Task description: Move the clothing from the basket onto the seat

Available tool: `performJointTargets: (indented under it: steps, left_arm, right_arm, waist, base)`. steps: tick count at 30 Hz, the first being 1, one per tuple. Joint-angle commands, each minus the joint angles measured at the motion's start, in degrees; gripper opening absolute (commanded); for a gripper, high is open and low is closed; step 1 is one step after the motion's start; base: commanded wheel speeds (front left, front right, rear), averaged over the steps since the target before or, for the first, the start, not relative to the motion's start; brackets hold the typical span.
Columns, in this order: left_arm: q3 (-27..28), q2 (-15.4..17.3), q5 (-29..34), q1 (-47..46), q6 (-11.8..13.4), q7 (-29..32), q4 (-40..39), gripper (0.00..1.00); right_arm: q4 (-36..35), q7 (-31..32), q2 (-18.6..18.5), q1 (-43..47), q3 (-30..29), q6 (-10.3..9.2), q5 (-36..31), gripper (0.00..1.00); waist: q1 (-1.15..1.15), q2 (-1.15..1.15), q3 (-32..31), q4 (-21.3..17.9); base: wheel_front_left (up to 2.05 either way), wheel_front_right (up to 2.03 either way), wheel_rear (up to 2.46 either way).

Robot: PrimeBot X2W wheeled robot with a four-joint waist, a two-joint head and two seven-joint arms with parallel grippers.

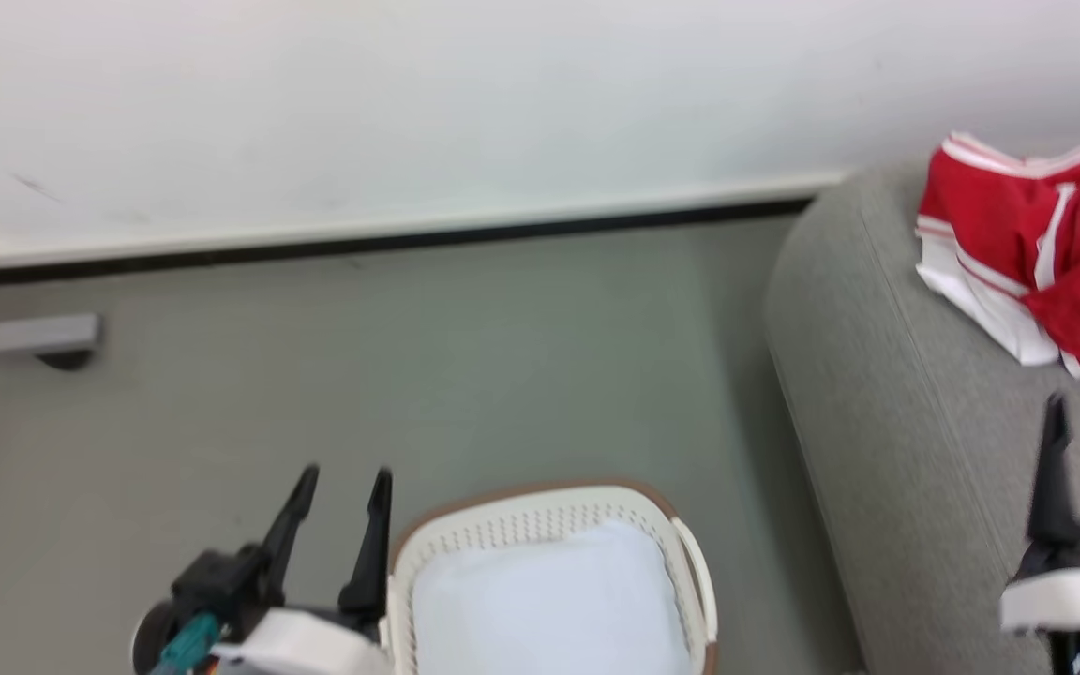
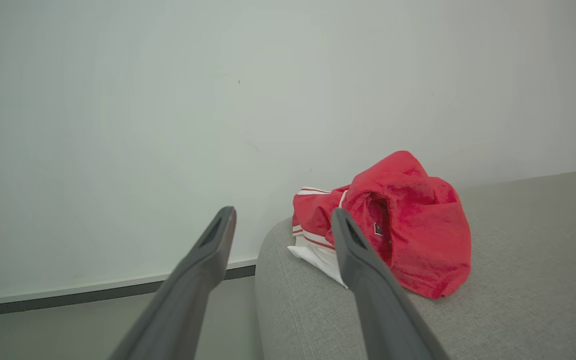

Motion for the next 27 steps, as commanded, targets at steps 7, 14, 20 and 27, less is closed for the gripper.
performJointTargets:
  steps: [7,14,20,27]
  left_arm:
    - [6.25,-2.61,2.0,6.76,-0.74,-0.83,2.94,1.0]
    - [13.34,-6.18,6.94,10.54,-4.65,-0.82,3.58,1.0]
    - [17.33,-8.95,10.51,11.44,-7.93,-0.83,3.73,1.0]
    - [20.01,-10.97,13.0,12.09,-10.37,-0.84,4.38,1.0]
  right_arm:
    - [-0.7,0.05,-0.12,7.53,4.47,-0.12,-1.76,1.0]
    - [-1.78,0.05,-0.14,12.05,8.78,-0.13,-5.61,1.0]
    - [-0.68,0.05,-0.16,13.61,9.27,-0.13,-4.63,1.0]
    - [1.12,0.05,-0.15,13.13,9.05,-0.13,-4.38,1.0]
  waist:
    - [0.02,0.0,-7.02,5.09]
    - [0.02,0.0,-8.71,6.08]
    - [0.02,0.0,-9.53,6.12]
    - [0.02,0.0,-9.89,5.78]
  base:
    - [0.0,0.0,0.0]
    - [0.0,0.0,0.0]
    - [0.0,0.0,0.0]
    - [0.0,0.0,0.0]
